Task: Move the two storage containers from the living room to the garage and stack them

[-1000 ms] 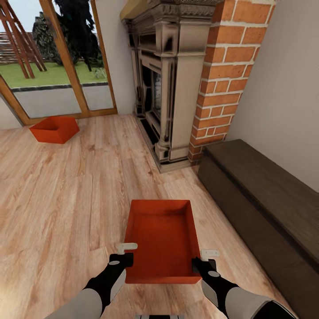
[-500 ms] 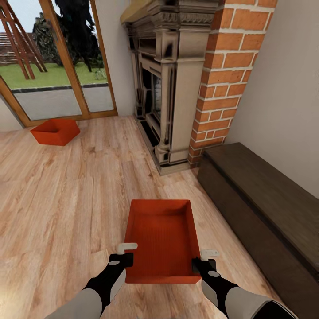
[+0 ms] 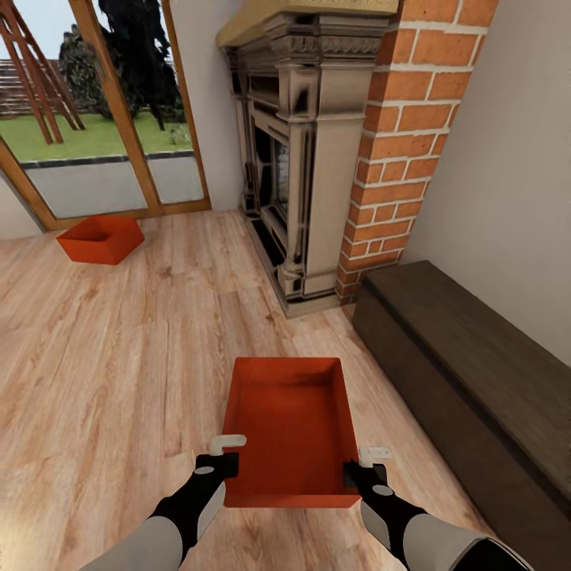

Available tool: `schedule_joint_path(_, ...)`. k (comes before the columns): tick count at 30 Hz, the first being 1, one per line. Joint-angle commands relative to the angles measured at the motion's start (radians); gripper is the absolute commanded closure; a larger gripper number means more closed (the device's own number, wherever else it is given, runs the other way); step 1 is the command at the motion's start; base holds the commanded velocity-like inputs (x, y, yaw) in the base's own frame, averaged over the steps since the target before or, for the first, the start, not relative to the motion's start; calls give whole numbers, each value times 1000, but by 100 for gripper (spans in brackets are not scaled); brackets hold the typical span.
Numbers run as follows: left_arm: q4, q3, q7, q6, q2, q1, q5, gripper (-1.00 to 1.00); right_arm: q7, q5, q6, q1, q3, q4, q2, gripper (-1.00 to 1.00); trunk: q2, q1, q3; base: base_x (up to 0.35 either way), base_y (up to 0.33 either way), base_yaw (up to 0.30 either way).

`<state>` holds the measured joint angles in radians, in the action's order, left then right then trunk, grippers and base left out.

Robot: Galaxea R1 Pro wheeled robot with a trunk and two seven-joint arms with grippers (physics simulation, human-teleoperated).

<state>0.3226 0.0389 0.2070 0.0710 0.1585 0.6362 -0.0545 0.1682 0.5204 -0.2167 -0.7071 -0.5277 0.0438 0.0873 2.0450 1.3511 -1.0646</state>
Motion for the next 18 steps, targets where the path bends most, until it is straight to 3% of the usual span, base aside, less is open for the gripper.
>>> schedule_joint_path(1, 4, 6, -1, 6, 1, 0, -5, 100, -4, 17, -3, 0, -21, -2, 0, 100, -7, -4, 3, 0, 0, 0)
schedule_joint_path(18, 6, 6, -1, 6, 0, 0, -4, 100, -4, 18, -4, 0, -20, -5, 2, 100, -126, -69, 56, 0, 0, 0)
